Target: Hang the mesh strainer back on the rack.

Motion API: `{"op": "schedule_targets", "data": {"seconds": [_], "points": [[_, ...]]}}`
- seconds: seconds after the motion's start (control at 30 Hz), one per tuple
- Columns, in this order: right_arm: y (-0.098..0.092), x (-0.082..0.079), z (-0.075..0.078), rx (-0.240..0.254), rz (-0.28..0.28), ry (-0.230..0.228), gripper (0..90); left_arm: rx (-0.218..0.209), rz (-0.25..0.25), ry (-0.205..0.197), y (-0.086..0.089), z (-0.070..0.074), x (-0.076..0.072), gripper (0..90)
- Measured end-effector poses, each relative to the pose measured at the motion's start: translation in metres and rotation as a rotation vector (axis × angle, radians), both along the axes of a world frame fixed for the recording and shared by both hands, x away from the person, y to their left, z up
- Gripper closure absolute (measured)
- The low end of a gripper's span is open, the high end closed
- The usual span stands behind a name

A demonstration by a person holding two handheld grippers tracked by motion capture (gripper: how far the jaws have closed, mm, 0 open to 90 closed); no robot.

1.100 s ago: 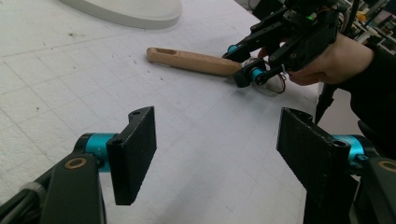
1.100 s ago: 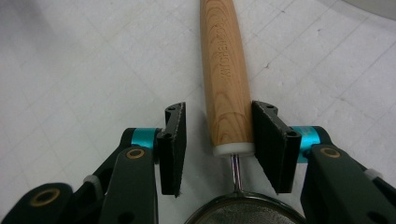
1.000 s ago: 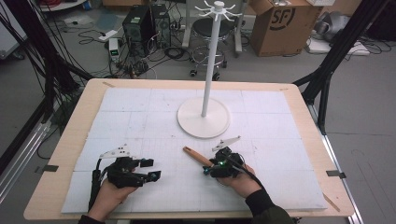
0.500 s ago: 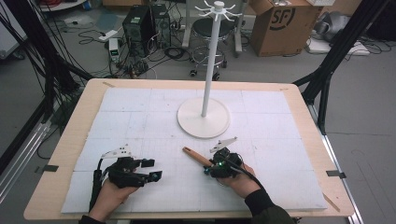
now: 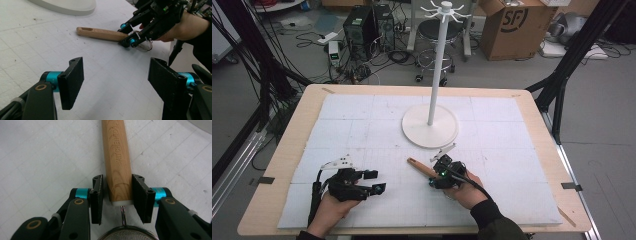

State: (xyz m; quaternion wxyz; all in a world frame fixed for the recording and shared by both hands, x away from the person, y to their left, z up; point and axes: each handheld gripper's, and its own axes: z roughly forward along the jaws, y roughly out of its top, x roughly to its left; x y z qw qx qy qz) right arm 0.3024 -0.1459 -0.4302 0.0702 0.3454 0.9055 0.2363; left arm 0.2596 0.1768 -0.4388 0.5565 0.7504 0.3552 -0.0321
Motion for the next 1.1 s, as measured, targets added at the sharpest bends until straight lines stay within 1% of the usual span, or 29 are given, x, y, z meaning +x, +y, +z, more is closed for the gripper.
{"op": "schedule_targets", "data": {"seconds": [0.13, 0.27, 0.33, 0.4, 0.5, 0.63, 0.73, 0.87, 1.0, 1.07, 1.1], "points": [[0.003, 0.001, 0.001, -0.025, -0.009, 0.012, 62.9, 0.002, -0.003, -0.001, -0.001, 0.0, 0.0, 29.6], [0.01, 0.0, 0.003, -0.078, 0.001, 0.004, 63.5, 0.002, 0.001, -0.001, 0.0, 0.0, 0.0, 29.6], [0.011, 0.001, 0.004, -0.083, -0.002, 0.011, 63.9, -0.002, 0.002, -0.002, 0.001, 0.0, 0.0, 29.6], [0.012, 0.0, 0.004, -0.087, 0.0, 0.001, 65.1, 0.001, 0.006, -0.001, 0.002, 0.0, 0.001, 29.6], [0.008, 0.0, 0.004, -0.064, -0.004, -0.001, 67.3, -0.001, 0.002, -0.002, 0.002, 0.0, 0.0, 29.6], [0.006, 0.001, 0.004, -0.043, -0.005, 0.018, 69.1, 0.001, 0.004, -0.003, 0.002, 0.0, 0.0, 29.6], [0.007, 0.0, 0.004, -0.054, 0.008, 0.002, 69.3, -0.003, 0.008, -0.001, 0.003, 0.0, 0.0, 29.7], [0.006, -0.001, 0.004, -0.053, 0.013, -0.009, 69.5, -0.003, 0.008, -0.006, 0.005, 0.001, 0.0, 29.7], [0.003, -0.003, 0.002, -0.022, 0.007, -0.019, 69.5, -0.008, 0.012, -0.005, 0.005, 0.001, 0.0, 29.7], [0.0, -0.003, 0.002, -0.001, 0.002, -0.02, 69.5, -0.007, 0.013, -0.006, 0.006, 0.001, 0.0, 29.7], [-0.002, -0.002, 0.001, 0.016, -0.002, -0.011, 69.5, -0.007, 0.013, -0.006, 0.005, 0.001, 0.0, 29.7]]}}
